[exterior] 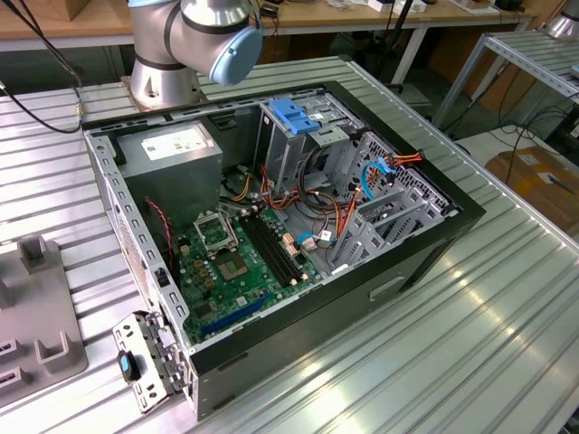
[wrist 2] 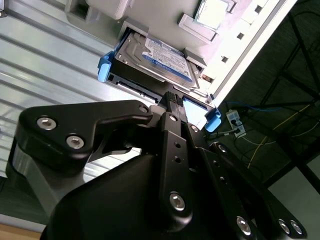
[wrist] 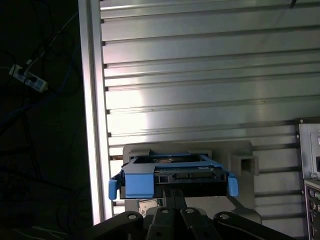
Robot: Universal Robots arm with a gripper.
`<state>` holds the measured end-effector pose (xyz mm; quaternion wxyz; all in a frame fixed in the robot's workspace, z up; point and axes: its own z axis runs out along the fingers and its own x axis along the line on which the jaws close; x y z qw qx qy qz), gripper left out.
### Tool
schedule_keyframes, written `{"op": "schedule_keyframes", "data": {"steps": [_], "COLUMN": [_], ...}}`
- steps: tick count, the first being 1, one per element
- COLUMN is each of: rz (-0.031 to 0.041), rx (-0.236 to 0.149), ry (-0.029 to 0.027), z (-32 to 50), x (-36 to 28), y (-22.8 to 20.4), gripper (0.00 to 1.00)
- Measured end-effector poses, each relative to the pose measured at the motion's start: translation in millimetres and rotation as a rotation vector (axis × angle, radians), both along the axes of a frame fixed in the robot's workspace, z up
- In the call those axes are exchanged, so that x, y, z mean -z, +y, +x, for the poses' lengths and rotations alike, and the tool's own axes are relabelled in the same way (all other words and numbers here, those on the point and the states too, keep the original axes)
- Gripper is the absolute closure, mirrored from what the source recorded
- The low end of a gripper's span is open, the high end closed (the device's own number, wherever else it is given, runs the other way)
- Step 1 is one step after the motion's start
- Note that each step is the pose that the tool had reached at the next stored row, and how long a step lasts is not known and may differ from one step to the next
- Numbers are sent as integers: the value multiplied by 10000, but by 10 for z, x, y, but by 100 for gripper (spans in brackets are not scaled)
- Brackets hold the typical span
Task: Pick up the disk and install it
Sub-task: 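Reach for the disk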
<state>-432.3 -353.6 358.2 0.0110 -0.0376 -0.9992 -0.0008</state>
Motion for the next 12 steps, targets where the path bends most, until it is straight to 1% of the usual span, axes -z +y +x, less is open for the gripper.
{"op": "schedule_keyframes", "data": {"steps": [4,8,11,12], "rz": [1,1,2,2], "rx": [0,-25,-138,-150], "ry": [-1,-1,-2,-2], "z": [0,1,2,2], "x": [0,2,8,8], "y": [1,26,46,46], "gripper": [89,89,89,89]}}
